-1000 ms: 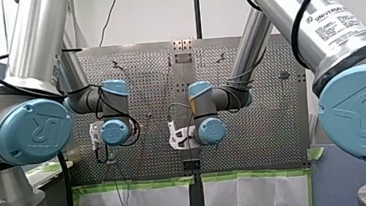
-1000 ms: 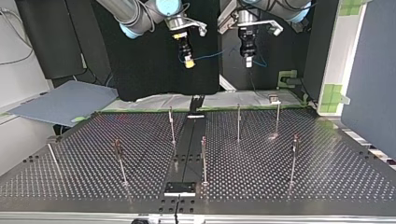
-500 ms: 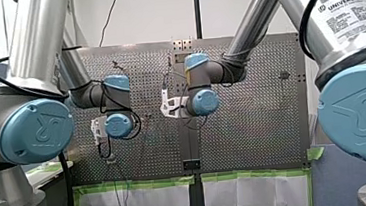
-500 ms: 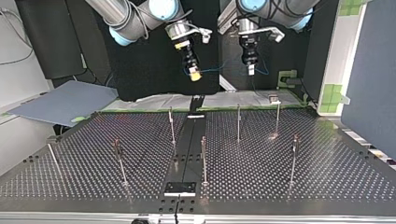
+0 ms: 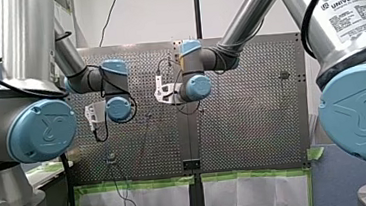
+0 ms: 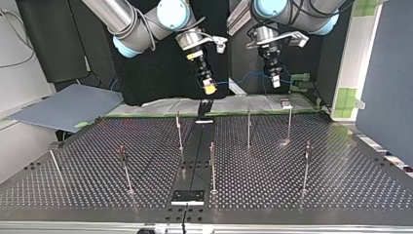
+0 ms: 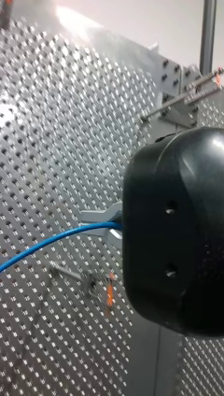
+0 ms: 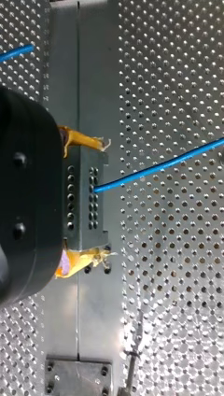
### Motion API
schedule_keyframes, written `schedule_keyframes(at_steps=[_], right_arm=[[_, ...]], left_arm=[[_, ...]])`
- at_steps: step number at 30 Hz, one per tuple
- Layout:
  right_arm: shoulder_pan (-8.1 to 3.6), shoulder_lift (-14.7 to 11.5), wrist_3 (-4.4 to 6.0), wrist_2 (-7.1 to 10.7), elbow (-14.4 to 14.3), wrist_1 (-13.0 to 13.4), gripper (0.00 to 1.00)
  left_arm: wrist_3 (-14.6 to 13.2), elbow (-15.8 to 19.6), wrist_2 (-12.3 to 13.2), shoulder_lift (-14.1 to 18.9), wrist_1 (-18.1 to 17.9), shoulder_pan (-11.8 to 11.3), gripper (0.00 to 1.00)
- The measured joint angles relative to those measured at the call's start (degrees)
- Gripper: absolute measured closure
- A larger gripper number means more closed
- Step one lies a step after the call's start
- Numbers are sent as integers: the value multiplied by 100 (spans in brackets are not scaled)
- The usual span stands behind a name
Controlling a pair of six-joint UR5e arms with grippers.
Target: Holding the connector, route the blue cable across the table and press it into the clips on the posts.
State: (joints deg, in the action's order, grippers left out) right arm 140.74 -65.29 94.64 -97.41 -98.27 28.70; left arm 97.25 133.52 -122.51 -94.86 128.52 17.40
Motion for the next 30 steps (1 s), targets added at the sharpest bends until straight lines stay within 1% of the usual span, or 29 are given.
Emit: schedule_keyframes(at_steps=[5, 10, 14, 18, 20, 23, 30], right_arm=[[57, 1, -14, 2, 266, -266, 100], [159, 5, -28, 2, 561, -559, 100], [239, 9, -31, 2, 764, -763, 100], [306, 13, -30, 2, 975, -975, 100], [321, 16, -25, 6, 1066, -1065, 100], [336, 18, -14, 9, 1220, -1219, 100], [346, 22, -6, 12, 1578, -1494, 100]], left_arm=[[65, -79, -13, 230, 230, -127, 100], [99, -170, -8, 461, 467, -254, 100], [171, -207, 92, 607, 664, -429, 100], [236, -280, 155, 686, 844, -631, 100], [263, -355, 164, 746, 948, -742, 100], [274, -489, 159, 832, 1105, -839, 100], [277, -768, 158, 952, 1458, -962, 100]])
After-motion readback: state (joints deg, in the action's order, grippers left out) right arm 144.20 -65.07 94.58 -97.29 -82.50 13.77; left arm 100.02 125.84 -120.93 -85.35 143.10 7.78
